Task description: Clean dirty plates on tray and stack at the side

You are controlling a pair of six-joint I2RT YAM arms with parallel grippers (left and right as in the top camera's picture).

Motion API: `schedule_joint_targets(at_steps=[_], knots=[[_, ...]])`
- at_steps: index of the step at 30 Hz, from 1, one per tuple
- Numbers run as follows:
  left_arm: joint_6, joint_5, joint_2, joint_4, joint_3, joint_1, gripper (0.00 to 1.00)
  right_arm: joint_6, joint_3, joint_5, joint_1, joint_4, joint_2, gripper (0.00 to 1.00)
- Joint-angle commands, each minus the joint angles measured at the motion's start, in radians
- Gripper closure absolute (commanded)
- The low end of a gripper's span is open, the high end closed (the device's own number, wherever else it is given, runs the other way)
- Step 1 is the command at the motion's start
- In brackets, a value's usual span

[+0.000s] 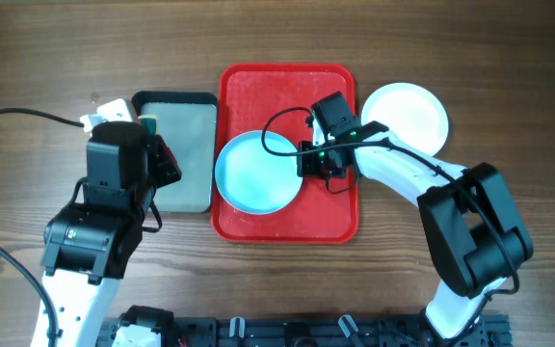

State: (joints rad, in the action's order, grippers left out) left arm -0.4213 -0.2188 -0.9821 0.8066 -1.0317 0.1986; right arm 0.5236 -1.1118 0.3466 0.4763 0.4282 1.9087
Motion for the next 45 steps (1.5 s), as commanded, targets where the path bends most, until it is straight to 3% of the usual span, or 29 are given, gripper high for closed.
schedule_joint_targets(at_steps=[1, 8, 17, 23, 30, 35, 45], knots=[[-0.005, 0.01, 0.024, -0.018, -0.003, -0.006, 0.96, -0.002, -0.02, 0.001, -0.011, 0.001, 0.017, 0.96], [-0.005, 0.066, 0.1, -0.037, -0.003, -0.006, 0.96, -0.027, -0.106, -0.024, -0.025, 0.066, -0.028, 0.96], [-0.006, 0.099, 0.124, -0.037, -0.003, -0.006, 0.96, -0.019, -0.197, -0.09, -0.005, 0.031, -0.059, 0.96], [-0.006, 0.1, 0.124, -0.036, -0.003, -0.006, 0.96, 0.03, -0.198, -0.227, 0.089, -0.136, -0.059, 0.96], [-0.005, 0.1, 0.126, -0.035, -0.003, -0.006, 0.96, 0.018, -0.197, -0.523, 0.273, -0.407, -0.045, 0.96], [-0.005, 0.1, 0.126, -0.029, -0.003, -0.006, 0.96, -0.08, -0.197, -0.628, 0.367, -0.578, -0.002, 0.96], [-0.005, 0.099, 0.126, -0.012, -0.003, -0.006, 0.96, -0.527, -0.197, -0.774, 0.415, -0.88, 0.119, 0.96]])
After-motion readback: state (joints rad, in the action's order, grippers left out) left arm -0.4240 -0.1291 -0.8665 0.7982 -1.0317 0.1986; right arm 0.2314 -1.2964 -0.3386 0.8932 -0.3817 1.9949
